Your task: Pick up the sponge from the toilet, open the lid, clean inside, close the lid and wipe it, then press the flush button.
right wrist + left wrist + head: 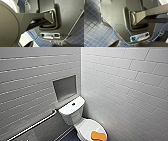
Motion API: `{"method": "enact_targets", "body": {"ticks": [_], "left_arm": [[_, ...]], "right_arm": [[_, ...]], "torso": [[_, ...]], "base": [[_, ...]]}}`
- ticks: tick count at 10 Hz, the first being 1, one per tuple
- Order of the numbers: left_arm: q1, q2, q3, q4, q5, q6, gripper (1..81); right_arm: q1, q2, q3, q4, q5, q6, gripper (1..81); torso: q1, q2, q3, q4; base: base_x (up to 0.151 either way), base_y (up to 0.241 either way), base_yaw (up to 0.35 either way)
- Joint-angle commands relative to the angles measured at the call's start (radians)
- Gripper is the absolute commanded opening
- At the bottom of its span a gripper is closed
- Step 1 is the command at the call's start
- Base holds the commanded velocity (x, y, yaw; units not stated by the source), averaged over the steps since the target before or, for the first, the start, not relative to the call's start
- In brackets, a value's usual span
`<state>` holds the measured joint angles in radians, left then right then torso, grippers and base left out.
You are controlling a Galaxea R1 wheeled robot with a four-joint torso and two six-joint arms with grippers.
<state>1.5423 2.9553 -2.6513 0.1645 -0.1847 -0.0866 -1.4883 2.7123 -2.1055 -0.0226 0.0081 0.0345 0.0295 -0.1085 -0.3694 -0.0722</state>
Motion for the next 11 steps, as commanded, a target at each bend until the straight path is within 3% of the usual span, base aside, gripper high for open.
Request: {"method": "enact_targets", "body": {"ticks": [1,2,7,8,11], "left_arm": [[0.023,-0.011,0.007,0.006,-0.001,0.002,81.1],[0.029,-0.014,0.005,0.006,0.001,0.002,81.1],[0.035,-0.007,0.007,0.006,0.008,0.002,81.1],[0.040,-0.004,0.007,0.006,0.010,0.002,81.1],[0.057,0.007,0.007,-0.002,0.001,0.002,81.1]], "right_arm": [[0.067,-0.176,0.205,0.004,-0.059,0.010,81.1],[0.100,-0.207,0.233,0.015,-0.060,0.031,81.1],[0.228,-0.274,0.256,0.030,-0.059,0.093,81.1],[0.245,-0.277,0.254,0.032,-0.059,0.093,81.1],[0.300,-0.282,0.239,0.032,-0.060,0.116,81.1]], "torso": [[0.063,-0.097,-0.069,0.000],[0.080,-0.125,-0.086,0.000],[0.191,-0.302,-0.256,0.000],[0.216,-0.339,-0.229,0.000],[0.273,-0.430,-0.248,0.000]], "base": [[0.000,0.000,0.000],[0.000,0.000,0.000],[0.000,0.000,0.000],[0.000,0.000,0.000],[0.000,0.000,0.000]]}}
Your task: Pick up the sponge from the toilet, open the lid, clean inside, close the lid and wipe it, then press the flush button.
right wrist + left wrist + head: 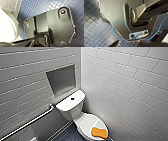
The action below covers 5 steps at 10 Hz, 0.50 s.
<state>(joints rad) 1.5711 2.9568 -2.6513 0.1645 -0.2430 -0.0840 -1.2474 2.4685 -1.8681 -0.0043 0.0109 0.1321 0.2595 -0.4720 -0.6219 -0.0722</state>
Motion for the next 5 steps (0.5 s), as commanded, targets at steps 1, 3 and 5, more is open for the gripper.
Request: {"method": "enact_targets", "body": {"ticks": [1,3,5], "left_arm": [[0.027,0.010,0.007,-0.005,0.057,-0.005,81.1],[0.028,0.019,0.007,-0.006,0.059,-0.006,81.1],[0.034,0.025,0.007,0.000,0.065,-0.006,81.1]], "right_arm": [[0.079,-0.038,0.001,0.013,-0.066,0.020,81.1],[0.114,-0.035,0.008,0.013,-0.072,0.040,81.1],[0.137,-0.026,0.003,0.015,-0.071,0.041,81.1]], "torso": [[0.064,-0.099,0.000,0.000],[0.111,-0.174,-0.001,0.000],[0.158,-0.250,-0.054,0.000]], "base": [[0.000,0.000,0.000],[0.000,0.000,0.000],[0.000,0.000,0.000]]}}
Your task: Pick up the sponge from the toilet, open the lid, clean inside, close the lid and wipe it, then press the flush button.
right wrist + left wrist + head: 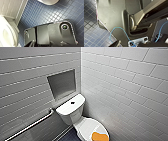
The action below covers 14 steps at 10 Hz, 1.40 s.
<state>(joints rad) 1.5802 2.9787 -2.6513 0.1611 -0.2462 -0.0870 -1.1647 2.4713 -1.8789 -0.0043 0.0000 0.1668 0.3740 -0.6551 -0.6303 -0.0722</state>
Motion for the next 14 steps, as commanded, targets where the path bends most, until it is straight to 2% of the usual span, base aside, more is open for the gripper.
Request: {"method": "enact_targets", "body": {"ticks": [1,4,8,9,11,14], "left_arm": [[0.027,0.005,0.005,0.006,0.071,-0.002,81.1],[0.028,0.008,0.005,0.009,0.071,-0.002,81.1],[0.034,0.007,0.004,0.005,0.071,-0.002,81.1],[0.034,0.007,0.004,0.002,0.073,-0.002,81.1],[0.034,0.008,0.002,0.002,0.071,-0.002,81.1],[0.034,0.013,0.002,-0.002,0.073,-0.003,81.1]], "right_arm": [[0.061,-0.024,0.014,0.013,-0.055,0.017,81.1],[0.087,-0.010,0.012,0.015,-0.052,0.031,81.1],[0.157,-0.015,0.009,0.012,-0.049,0.100,81.1],[0.176,-0.016,0.009,0.010,-0.051,0.120,81.1],[0.223,-0.019,-0.009,0.013,-0.051,0.143,81.1],[0.277,-0.021,-0.038,0.013,-0.052,0.195,81.1]], "torso": [[0.064,-0.099,-0.087,0.000],[0.124,-0.194,-0.174,0.000],[0.219,-0.344,-0.308,0.000],[0.239,-0.376,-0.248,0.000],[0.280,-0.439,-0.275,0.000],[0.347,-0.545,-0.283,0.000]], "base": [[0.000,0.000,0.000],[0.000,0.000,0.000],[0.000,0.000,0.000],[0.000,0.000,0.000],[0.000,0.000,0.000],[0.000,0.000,0.000]]}}
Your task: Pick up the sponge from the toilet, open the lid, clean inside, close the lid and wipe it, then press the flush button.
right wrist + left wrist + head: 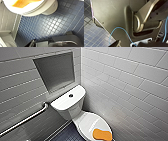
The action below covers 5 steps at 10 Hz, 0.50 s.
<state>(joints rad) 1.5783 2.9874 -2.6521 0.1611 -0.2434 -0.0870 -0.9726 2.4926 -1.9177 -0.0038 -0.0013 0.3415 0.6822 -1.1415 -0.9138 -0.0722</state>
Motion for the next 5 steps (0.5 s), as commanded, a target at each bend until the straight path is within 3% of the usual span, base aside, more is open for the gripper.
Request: {"method": "enact_targets", "body": {"ticks": [1,2,3,4,5], "left_arm": [[0.036,0.006,0.003,0.000,0.070,-0.003,81.1],[0.036,0.006,0.003,-0.002,0.069,-0.003,81.1],[0.036,0.006,0.001,-0.002,0.069,-0.003,81.1],[0.036,0.006,0.003,-0.003,0.069,-0.003,81.1],[0.036,0.006,0.003,-0.003,0.069,-0.003,81.1]], "right_arm": [[0.108,-0.044,-0.004,0.013,-0.051,0.040,81.1],[0.134,-0.051,-0.003,0.013,-0.049,0.062,81.1],[0.158,-0.062,0.006,0.013,-0.049,0.085,81.1],[0.185,-0.077,0.023,0.013,-0.049,0.105,81.1],[0.200,-0.088,0.031,0.013,-0.051,0.122,81.1]], "torso": [[0.063,-0.098,0.000,0.000],[0.087,-0.137,0.000,0.000],[0.171,-0.267,0.000,0.000],[0.135,-0.212,0.000,0.000],[0.159,-0.250,0.000,0.000]], "base": [[0.000,0.000,0.000],[0.000,0.000,0.000],[0.000,0.000,0.000],[0.000,0.000,0.000],[0.000,0.000,0.000]]}}
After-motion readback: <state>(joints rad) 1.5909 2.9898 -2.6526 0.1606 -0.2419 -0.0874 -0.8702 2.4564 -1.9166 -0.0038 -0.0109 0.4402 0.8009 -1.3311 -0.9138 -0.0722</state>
